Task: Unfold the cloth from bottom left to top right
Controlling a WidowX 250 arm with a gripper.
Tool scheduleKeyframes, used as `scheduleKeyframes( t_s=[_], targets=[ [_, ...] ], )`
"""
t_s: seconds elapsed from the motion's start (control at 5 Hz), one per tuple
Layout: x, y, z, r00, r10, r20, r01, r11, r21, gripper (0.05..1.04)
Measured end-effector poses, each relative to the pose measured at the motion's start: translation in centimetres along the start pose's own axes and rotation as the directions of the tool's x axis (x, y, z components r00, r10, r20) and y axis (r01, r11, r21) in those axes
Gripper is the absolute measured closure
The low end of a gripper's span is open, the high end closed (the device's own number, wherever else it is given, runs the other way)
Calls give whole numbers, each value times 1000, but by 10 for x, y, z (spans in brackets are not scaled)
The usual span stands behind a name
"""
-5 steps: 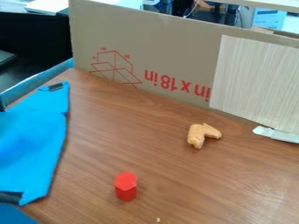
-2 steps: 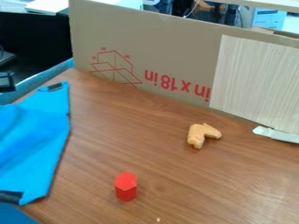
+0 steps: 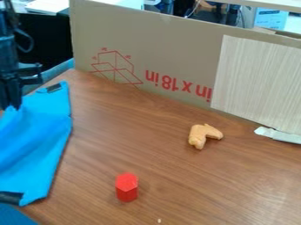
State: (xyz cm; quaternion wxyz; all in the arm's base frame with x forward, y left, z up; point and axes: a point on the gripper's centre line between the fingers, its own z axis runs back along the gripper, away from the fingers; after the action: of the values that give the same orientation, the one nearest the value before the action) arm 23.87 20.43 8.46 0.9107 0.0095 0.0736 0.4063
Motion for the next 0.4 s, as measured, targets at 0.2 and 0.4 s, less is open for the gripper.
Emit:
scheduleKeyframes(
  t_s=[0.2,0.4],
  targets=[
    [-7,-16,1,1000,10,-23,-10,1000,12,1001],
    [-11,-36,2,1000,24,-16,-23,999,22,1001]
  ],
)
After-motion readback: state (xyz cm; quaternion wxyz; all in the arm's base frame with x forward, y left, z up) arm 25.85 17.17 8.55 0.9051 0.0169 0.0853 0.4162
